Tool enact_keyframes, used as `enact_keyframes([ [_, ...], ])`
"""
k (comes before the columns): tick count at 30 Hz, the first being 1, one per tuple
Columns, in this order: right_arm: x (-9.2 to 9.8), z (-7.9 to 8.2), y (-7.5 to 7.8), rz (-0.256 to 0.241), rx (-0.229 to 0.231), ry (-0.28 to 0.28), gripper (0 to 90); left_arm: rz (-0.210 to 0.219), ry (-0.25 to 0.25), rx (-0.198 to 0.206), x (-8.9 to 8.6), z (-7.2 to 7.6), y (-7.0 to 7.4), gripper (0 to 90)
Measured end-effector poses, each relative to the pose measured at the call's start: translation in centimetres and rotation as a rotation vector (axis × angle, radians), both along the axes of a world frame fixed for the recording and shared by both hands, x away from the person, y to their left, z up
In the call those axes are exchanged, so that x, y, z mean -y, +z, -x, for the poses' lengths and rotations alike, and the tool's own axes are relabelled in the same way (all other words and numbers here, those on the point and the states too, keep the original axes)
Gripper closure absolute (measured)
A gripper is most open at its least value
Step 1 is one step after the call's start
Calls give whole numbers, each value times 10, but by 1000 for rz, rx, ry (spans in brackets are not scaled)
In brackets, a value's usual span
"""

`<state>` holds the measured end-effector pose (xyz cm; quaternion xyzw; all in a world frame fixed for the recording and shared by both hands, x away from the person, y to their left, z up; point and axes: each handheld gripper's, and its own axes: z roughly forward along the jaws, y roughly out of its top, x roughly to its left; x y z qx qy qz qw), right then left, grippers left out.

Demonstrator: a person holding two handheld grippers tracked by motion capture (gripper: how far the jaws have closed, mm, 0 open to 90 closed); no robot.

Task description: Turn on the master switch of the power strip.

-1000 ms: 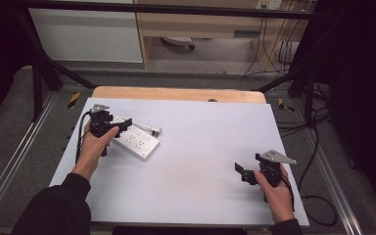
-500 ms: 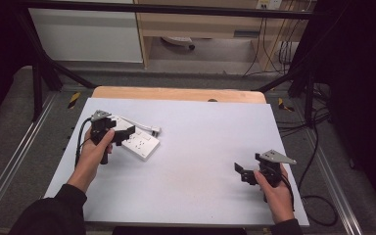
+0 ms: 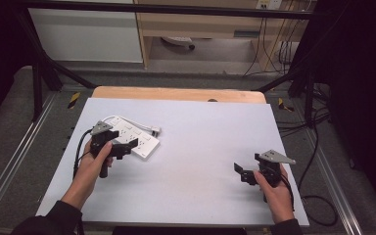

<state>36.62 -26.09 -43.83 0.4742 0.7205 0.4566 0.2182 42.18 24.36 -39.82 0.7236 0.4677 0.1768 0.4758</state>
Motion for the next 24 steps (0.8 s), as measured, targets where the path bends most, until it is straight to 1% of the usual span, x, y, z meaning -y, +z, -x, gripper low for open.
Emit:
enact_keyframes([
  [1, 0, 0, 0, -3, 2, 3, 54, 10, -5, -3, -1, 3, -1, 99],
  [2, 0, 0, 0, -3, 2, 3, 54, 11, -7, -8, -2, 5, -2, 99],
  [4, -1, 0, 0, -2, 4, 3, 54, 8, -5, -5, -4, 11, -5, 99],
  [8, -1, 0, 0, 0, 3, 4, 54, 29, -1, -4, -7, 22, -9, 100],
  [12, -1, 0, 0, 2, 0, 4, 54, 38, -7, -1, -11, 30, -13, 100],
  [15, -1, 0, 0, 3, 1, 3, 52, 28, -9, 7, -14, 37, -14, 100],
  [18, -1, 0, -1, 3, 1, 2, 51, 31, -12, 16, -16, 44, -15, 100],
  [22, -1, 0, -1, 4, 1, 3, 51, 13, -17, 27, -19, 51, -16, 99],
  [24, -1, 0, -1, 4, -1, 3, 51, 12, -22, 28, -20, 55, -18, 100],
])
